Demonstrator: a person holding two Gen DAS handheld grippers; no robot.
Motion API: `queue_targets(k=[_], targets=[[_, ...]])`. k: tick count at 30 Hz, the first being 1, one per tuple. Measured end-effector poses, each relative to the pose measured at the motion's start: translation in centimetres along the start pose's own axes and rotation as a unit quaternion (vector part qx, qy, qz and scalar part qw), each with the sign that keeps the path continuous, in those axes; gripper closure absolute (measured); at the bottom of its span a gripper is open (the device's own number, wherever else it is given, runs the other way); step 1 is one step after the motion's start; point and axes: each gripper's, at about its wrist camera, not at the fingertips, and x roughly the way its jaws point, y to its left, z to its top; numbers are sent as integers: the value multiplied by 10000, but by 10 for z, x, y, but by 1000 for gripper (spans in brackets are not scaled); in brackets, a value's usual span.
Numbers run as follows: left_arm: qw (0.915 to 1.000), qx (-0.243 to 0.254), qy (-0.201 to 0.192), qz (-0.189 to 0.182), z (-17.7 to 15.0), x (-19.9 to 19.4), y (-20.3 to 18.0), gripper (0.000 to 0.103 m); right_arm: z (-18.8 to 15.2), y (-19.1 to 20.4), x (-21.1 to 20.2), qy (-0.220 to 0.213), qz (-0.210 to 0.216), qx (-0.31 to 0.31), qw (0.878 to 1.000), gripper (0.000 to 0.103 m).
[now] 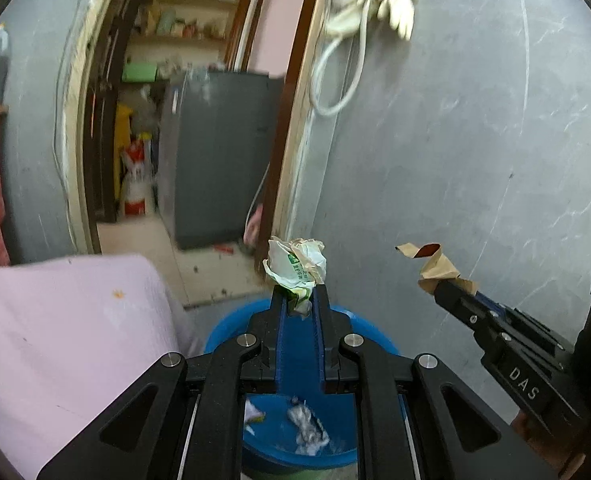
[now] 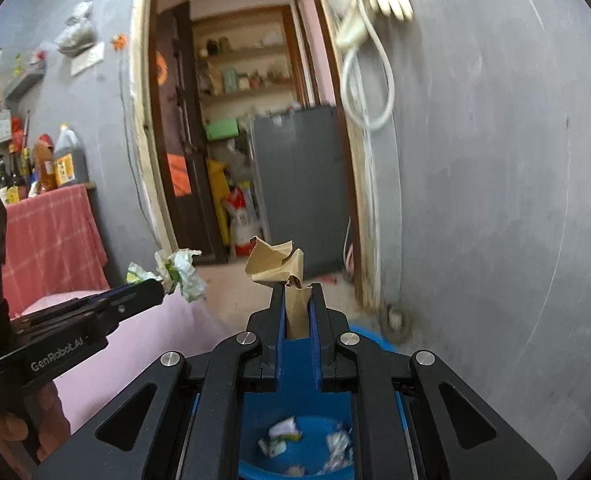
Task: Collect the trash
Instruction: 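Open both tools over the blue bucket to drop the items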
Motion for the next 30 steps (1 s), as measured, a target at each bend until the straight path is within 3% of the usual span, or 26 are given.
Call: queue_targets(k=[7, 11, 14, 15, 19, 23, 27, 29, 30], targets=[[9982, -89, 600, -41, -11, 38, 7, 92, -14, -15, 24, 551, 30, 361, 9978, 91], [9951, -185, 963, -85, -18, 56, 13, 86, -20, -22, 37, 831, 65, 520, 9952, 89], [9937, -264, 1084, -79, -20, 62, 19, 76, -20, -22, 43, 917, 43, 557, 9942, 86], [9937, -281, 1082, -78, -21, 60, 19, 75, -20, -22, 45, 930, 32, 570, 9940, 81], [9939, -316, 1052, -62, -21, 54, 24, 71, -19, -21, 46, 921, 32, 577, 9941, 80], [9962, -361, 789, -5, -15, 37, 30, 55, -11, -14, 35, 665, 24, 443, 9968, 77], [9982, -395, 421, 175, -5, 9, 37, 38, 3, 2, 21, 317, 22, 233, 9992, 64], [9983, -381, 257, 351, -1, -5, 43, 15, 10, 11, 14, 160, 62, 161, 9997, 60], [9981, -371, 129, 473, 0, -14, 46, 12, 13, 15, 11, 101, 83, 123, 9998, 56]])
